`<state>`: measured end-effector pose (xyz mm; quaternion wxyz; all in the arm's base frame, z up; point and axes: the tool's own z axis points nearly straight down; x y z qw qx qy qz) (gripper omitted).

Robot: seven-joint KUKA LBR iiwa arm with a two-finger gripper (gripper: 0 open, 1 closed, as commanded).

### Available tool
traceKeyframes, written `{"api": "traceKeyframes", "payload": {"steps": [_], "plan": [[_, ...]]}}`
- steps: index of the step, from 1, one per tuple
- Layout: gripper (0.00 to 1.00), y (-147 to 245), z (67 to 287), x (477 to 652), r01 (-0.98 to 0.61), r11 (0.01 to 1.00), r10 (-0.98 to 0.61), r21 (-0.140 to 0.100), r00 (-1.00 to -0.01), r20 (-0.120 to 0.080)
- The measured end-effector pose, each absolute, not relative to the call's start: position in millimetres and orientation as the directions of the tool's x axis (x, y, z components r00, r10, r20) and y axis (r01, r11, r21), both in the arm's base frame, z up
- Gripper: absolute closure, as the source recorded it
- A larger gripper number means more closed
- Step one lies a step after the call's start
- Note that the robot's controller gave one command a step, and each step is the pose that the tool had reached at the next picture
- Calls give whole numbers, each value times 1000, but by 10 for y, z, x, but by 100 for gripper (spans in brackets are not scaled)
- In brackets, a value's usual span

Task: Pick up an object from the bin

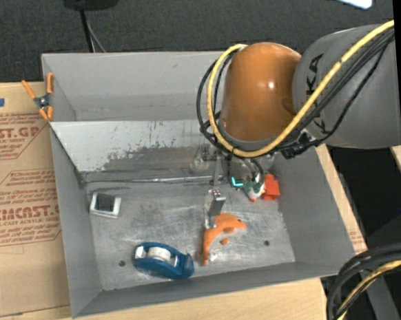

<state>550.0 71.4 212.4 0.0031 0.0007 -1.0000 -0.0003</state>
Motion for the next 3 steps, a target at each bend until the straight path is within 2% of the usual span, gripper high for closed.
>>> {"api": "traceKeyframes", "payload": {"steps": [1, 2, 3], "plan": [[0, 710, 2163, 5517, 0, 1000, 0, 1, -1000, -2], [0, 606, 1775, 5489, 14, 1000, 14, 3, -1000, -10], [0, 416, 1152, 5487, 31, 1000, 31, 2, -1000, -4]]}}
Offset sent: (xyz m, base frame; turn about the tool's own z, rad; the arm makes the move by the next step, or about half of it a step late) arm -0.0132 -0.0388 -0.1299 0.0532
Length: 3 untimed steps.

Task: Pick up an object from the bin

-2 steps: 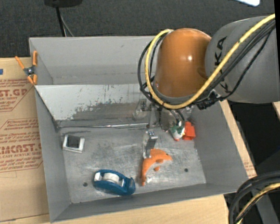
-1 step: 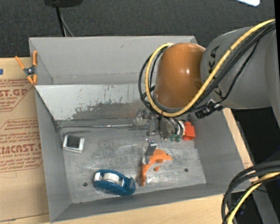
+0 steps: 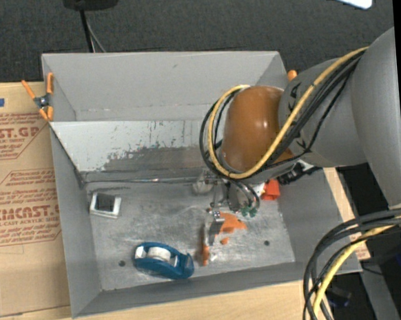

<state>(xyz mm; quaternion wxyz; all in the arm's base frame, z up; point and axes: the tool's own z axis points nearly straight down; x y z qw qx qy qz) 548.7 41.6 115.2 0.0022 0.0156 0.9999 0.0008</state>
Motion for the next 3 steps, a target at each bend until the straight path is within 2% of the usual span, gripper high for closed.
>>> {"api": "traceKeyframes", "payload": {"steps": [1, 2, 3], "plan": [[100, 128, 730, 5131, -135, 991, -135, 1, -991, 7], [100, 128, 730, 5131, -135, 991, -135, 1, -991, 7], [100, -92, 2112, 5160, -478, 878, -478, 1, -878, 0]]}}
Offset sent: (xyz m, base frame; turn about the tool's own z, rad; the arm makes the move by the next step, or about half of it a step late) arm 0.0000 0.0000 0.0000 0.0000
